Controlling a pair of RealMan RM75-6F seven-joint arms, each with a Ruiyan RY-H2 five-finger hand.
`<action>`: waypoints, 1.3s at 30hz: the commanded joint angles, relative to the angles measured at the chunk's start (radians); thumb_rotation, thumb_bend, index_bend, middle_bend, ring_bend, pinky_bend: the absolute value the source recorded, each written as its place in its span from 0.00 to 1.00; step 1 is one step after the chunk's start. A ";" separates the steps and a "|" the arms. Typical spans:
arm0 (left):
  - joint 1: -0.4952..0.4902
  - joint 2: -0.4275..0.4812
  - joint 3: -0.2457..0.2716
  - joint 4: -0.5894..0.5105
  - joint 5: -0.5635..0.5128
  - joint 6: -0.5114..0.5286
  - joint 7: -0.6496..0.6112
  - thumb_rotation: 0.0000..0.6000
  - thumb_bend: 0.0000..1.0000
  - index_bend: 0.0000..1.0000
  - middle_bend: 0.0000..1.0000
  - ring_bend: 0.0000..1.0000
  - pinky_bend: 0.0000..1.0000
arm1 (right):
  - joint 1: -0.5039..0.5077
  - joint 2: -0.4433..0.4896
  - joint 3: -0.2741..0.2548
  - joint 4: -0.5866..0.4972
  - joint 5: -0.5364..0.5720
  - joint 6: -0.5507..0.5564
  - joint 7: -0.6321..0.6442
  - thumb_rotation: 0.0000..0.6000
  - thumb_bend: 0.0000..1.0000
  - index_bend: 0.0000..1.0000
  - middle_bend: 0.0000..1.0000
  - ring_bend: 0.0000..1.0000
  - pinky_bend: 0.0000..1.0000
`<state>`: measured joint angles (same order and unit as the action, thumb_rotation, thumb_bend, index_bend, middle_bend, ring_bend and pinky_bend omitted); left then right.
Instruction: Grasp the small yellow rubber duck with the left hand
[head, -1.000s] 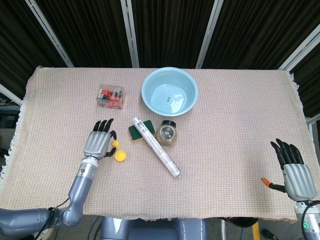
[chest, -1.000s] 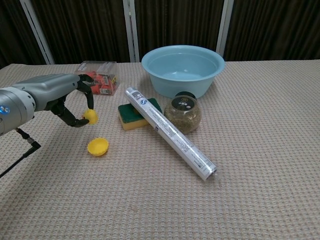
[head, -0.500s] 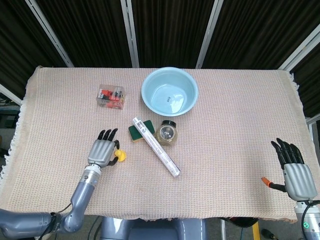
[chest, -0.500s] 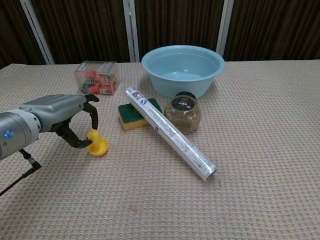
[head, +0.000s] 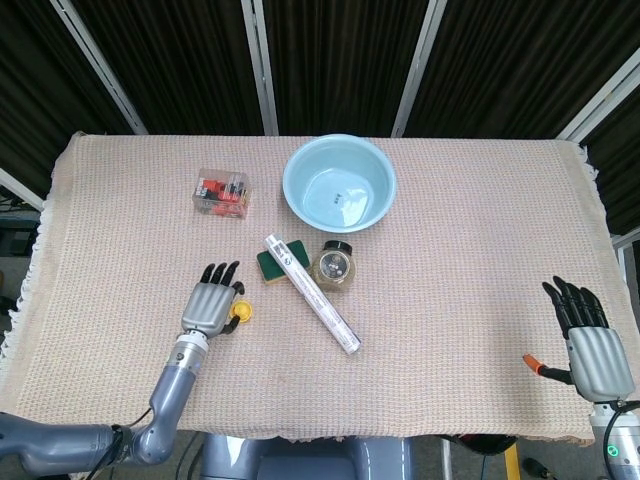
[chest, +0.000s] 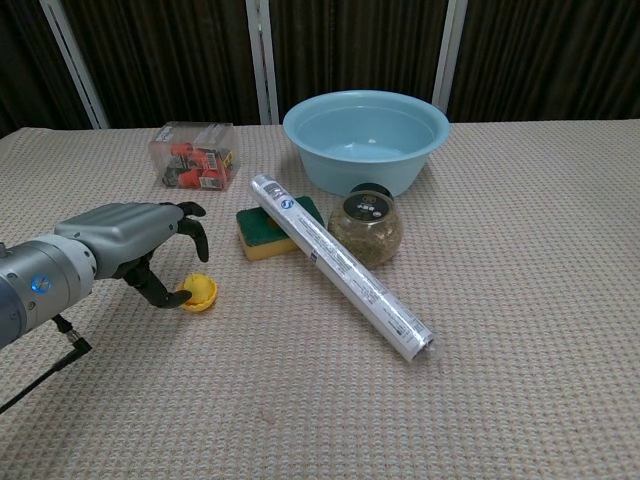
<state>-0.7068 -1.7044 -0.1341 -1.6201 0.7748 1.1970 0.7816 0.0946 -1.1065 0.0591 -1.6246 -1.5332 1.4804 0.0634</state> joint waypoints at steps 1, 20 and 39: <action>0.001 0.003 0.004 -0.001 0.008 0.002 -0.002 1.00 0.27 0.22 0.00 0.00 0.00 | -0.001 0.000 0.000 0.001 0.000 0.000 0.001 1.00 0.05 0.02 0.00 0.00 0.03; 0.191 0.321 0.133 -0.260 0.345 0.201 -0.221 1.00 0.27 0.15 0.00 0.00 0.00 | 0.003 0.001 -0.002 -0.002 0.011 -0.015 -0.023 1.00 0.05 0.02 0.00 0.00 0.03; 0.478 0.579 0.333 -0.180 0.634 0.422 -0.496 1.00 0.21 0.00 0.00 0.00 0.00 | 0.003 -0.010 -0.008 -0.003 0.014 -0.023 -0.085 1.00 0.05 0.02 0.00 0.00 0.03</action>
